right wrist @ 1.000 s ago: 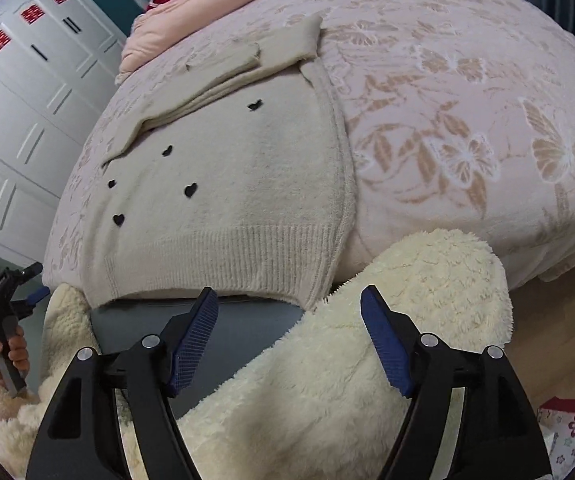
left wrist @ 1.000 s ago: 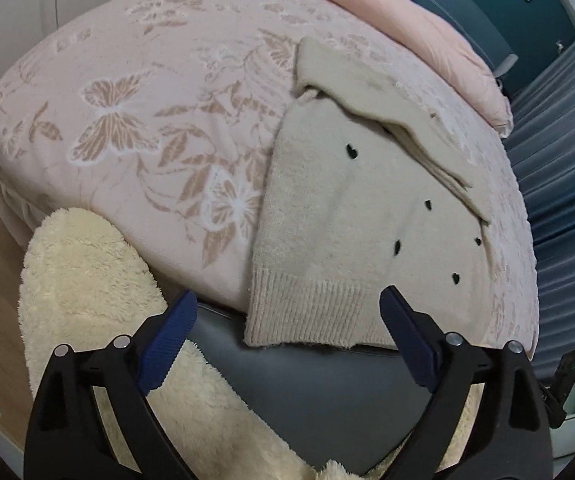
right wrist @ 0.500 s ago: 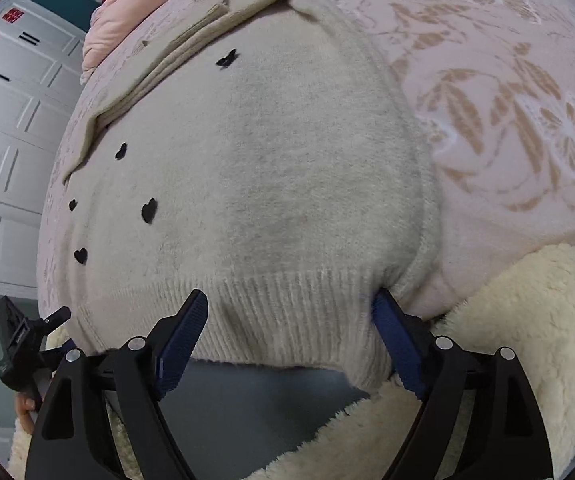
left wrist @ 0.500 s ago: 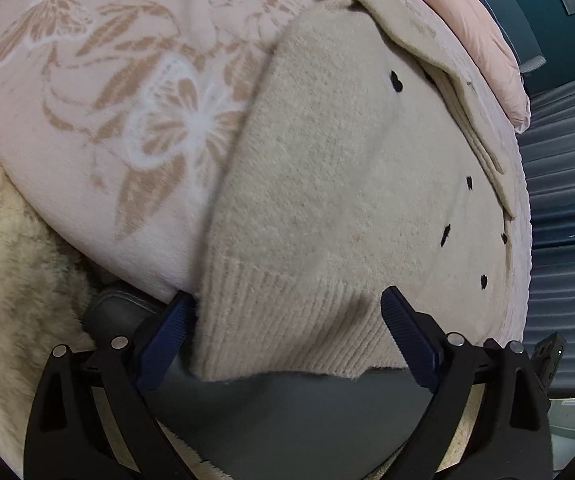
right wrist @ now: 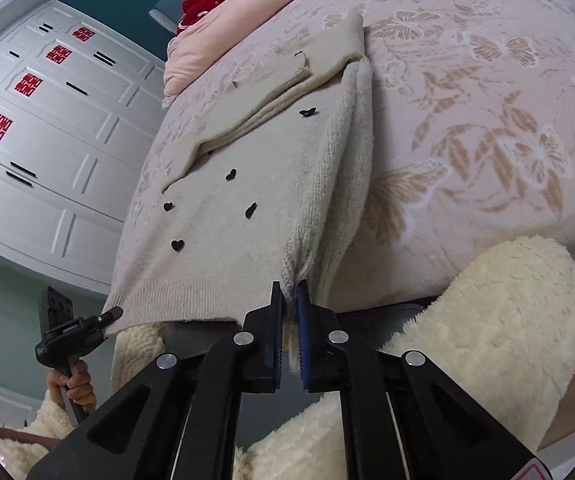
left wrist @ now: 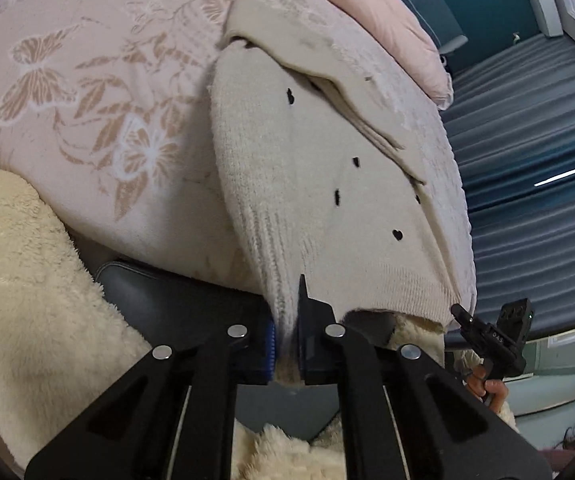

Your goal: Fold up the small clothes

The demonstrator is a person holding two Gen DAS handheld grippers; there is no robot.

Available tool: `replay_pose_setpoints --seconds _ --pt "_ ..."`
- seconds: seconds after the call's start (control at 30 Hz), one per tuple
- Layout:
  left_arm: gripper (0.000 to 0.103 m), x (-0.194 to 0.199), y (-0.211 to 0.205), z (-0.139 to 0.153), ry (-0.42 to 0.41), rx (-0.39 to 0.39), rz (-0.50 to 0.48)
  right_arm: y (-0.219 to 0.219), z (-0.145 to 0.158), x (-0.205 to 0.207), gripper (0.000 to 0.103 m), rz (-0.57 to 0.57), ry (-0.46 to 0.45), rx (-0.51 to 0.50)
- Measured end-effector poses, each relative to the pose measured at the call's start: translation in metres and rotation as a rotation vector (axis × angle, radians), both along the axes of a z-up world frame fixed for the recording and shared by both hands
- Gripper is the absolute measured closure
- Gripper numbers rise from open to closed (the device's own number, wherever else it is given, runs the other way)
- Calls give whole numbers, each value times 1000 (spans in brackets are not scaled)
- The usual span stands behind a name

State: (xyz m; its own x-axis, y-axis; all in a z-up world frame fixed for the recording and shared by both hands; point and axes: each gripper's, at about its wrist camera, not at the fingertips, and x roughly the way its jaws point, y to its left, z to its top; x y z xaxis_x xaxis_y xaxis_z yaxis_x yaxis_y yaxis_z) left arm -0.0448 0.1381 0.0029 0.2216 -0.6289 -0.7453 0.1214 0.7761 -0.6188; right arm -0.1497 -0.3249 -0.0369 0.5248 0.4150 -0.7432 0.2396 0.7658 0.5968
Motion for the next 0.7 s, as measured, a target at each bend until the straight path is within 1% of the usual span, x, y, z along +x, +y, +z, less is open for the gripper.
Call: replay_pose_setpoints --seconds 0.07,0.13,0.23,0.3,0.33,0.4,0.43,0.47,0.5,0.53,0.57,0.6,0.63,0.67,0.7 --pt "97 -13 2 17 -13 9 -33 1 6 -15 96 33 24 -12" --pt "97 -27 5 25 -8 24 -60 4 7 -31 96 67 58 -5" --pt "97 -46 16 15 53 14 -77 9 10 -60 96 117 99 71" --pt "97 -59 24 16 95 -2 -82 12 25 -73 96 135 91 91" --pt "97 -61 26 25 91 -11 -78 9 38 -73 96 124 66 103" --pt "97 -50 26 45 25 -13 -66 -2 70 -58 96 91 -37 80" --pt "97 -35 28 47 -20 -19 -58 -10 86 -44 96 75 -101 70" --pt "96 -14 30 41 -65 -35 -51 -18 101 -25 96 48 -167 52" --pt "96 5 25 52 -120 -39 -36 -25 111 -4 96 23 -233 30" --pt "95 27 19 60 -183 -41 -22 -30 118 20 95 6 -290 -10" --pt "93 50 11 64 -238 -28 -21 -35 120 43 93 -18 -321 -54" --pt "91 76 1 62 -266 5 2 -39 120 64 92 -70 -343 -112" --pt "85 97 -9 56 -275 19 27 -43 117 82 84 -134 -348 -174" --pt "58 118 -19 47 -273 44 39 -50 112 94 67 -209 -334 -209" --pt "28 135 -25 37 -270 119 84 -53 105 104 58 -283 -312 -217"
